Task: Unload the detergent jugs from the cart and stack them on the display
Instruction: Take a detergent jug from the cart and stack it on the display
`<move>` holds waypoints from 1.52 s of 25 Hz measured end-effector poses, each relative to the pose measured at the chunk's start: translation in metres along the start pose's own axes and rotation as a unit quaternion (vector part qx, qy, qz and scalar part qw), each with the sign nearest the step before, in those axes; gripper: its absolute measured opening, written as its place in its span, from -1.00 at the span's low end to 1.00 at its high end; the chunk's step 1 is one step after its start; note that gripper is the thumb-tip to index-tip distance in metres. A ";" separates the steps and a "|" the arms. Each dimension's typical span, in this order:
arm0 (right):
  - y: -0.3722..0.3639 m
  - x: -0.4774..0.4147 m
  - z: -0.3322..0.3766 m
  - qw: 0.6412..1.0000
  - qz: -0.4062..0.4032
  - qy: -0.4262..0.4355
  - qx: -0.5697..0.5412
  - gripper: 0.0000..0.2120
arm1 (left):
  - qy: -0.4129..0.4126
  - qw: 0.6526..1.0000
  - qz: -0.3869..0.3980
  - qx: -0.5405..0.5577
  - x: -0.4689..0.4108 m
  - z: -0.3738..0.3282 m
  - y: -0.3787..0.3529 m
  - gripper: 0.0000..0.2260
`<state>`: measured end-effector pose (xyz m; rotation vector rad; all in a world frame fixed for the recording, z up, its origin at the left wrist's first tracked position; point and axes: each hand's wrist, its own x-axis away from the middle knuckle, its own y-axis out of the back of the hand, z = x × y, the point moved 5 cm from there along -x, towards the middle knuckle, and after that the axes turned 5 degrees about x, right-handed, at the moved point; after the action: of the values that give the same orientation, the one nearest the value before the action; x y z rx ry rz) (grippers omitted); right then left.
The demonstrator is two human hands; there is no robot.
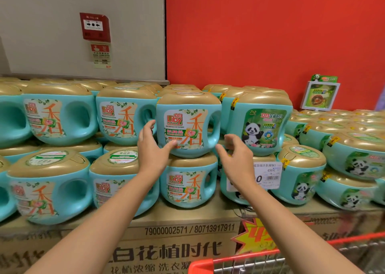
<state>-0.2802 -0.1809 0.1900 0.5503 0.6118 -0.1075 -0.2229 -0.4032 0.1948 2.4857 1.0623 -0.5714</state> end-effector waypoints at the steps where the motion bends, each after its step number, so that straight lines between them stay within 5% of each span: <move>1: 0.013 0.010 -0.002 1.000 -0.019 0.020 -0.014 -0.72 | -0.023 0.999 -0.023 0.007 0.011 -0.004 0.003 -0.46; 4: 0.042 0.058 -0.024 0.997 -0.017 0.043 -0.061 -0.86 | -0.033 0.996 0.014 0.084 0.058 -0.005 0.004 -0.70; 14: 0.154 0.187 -0.177 0.984 0.079 -0.069 -0.142 -0.81 | 0.144 0.961 0.156 0.177 0.284 -0.006 -0.097 -0.74; 21: 0.238 0.246 -0.323 0.978 0.098 -0.181 -0.045 -0.70 | 0.275 0.919 0.218 0.180 0.419 0.008 -0.206 -0.80; 30: 0.204 0.322 -0.467 0.894 0.272 -0.338 0.109 -0.92 | 0.534 0.820 0.200 0.053 0.518 0.134 -0.269 -0.79; 34: 0.170 0.352 -0.515 0.859 0.331 -0.371 0.122 -0.73 | 0.618 0.770 0.156 0.021 0.541 0.199 -0.288 -0.91; 38: 0.135 0.390 -0.571 0.811 0.381 -0.425 0.124 -0.51 | 0.624 0.761 0.176 -0.022 0.558 0.270 -0.323 -0.93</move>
<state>-0.2213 0.2553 -0.3599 0.8868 -0.5397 0.3279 -0.1688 0.0034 -0.3712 2.7735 0.8157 1.4107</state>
